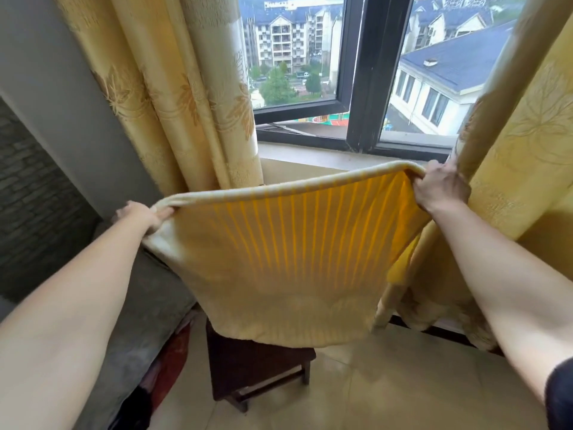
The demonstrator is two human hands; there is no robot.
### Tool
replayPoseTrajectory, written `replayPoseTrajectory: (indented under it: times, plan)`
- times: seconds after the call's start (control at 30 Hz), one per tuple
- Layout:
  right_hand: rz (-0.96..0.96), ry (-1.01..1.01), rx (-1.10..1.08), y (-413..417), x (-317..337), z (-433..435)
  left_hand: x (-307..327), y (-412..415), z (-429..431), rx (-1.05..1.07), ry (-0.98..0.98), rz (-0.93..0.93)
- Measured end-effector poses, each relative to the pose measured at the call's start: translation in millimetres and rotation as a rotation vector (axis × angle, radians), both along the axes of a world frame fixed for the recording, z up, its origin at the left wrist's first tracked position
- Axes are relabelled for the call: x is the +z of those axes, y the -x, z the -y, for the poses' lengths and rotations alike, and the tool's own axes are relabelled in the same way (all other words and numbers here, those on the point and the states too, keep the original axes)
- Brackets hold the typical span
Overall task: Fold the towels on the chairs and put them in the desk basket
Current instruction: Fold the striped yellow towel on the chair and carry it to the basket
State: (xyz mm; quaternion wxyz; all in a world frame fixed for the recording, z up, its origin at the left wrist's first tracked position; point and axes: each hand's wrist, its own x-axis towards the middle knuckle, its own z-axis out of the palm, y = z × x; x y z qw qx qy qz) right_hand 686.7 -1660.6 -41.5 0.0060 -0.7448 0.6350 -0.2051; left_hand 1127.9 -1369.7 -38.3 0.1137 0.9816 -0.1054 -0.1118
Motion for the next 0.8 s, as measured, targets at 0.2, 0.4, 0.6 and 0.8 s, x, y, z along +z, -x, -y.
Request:
replayPoseTrajectory:
  times: [0.2, 0.4, 0.6, 0.8]
  plan:
    - [-0.018, 0.015, -0.018, -10.8, -13.2, -5.5, -21.1, 8.9, -9.9, -0.239, -0.354, -0.242]
    - [0.130, 0.039, -0.009, -21.5, -14.8, -6.9, -25.5, 9.4, -13.3, -0.230, -0.207, -0.365]
    - [0.212, -0.170, -0.009, -21.1, -24.5, -16.5, -43.1, -10.0, -16.7, -0.057, 0.710, -0.500]
    - [-0.175, -0.216, -0.071, -20.5, -37.7, -36.8, -40.7, -6.1, -10.0, -0.069, 1.049, -0.495]
